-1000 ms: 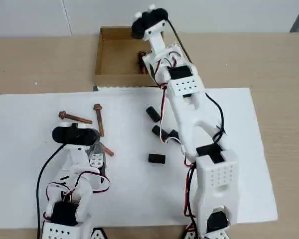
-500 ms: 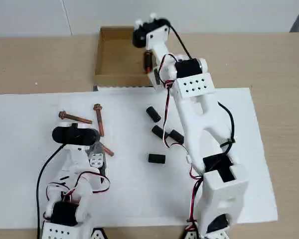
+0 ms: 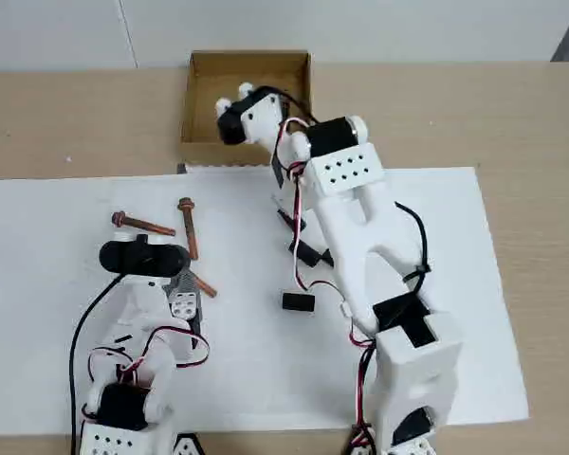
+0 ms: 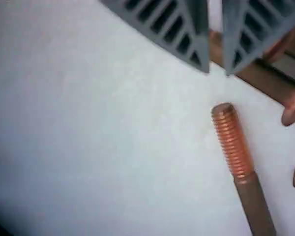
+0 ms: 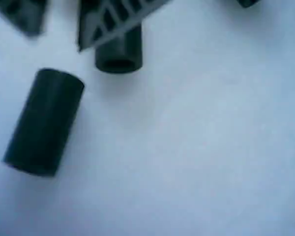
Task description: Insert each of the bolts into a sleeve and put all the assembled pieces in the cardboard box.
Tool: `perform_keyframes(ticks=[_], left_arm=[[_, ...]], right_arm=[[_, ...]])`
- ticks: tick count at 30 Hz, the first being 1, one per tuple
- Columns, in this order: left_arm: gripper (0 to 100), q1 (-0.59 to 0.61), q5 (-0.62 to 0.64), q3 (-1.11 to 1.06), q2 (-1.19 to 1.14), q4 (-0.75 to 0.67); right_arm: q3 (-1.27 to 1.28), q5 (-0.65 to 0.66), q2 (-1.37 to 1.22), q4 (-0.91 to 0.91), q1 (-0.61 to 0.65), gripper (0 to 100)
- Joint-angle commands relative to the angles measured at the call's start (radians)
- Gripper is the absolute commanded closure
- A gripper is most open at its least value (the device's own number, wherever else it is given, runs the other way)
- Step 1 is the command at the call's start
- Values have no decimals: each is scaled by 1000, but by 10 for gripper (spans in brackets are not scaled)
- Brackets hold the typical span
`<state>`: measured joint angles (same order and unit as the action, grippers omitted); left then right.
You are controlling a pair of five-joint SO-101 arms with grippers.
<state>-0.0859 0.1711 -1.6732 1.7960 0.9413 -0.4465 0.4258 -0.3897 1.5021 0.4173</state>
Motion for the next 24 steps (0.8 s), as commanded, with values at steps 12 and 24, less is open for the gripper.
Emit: perform_keyframes(ticks=[12,24], left_arm=[[994,9,-2,4,12,-25],[994,9,-2,4,12,-25]], right_arm=[[-41,11,-104,-44,5,843],[-43,6,-202,-105,5,843]])
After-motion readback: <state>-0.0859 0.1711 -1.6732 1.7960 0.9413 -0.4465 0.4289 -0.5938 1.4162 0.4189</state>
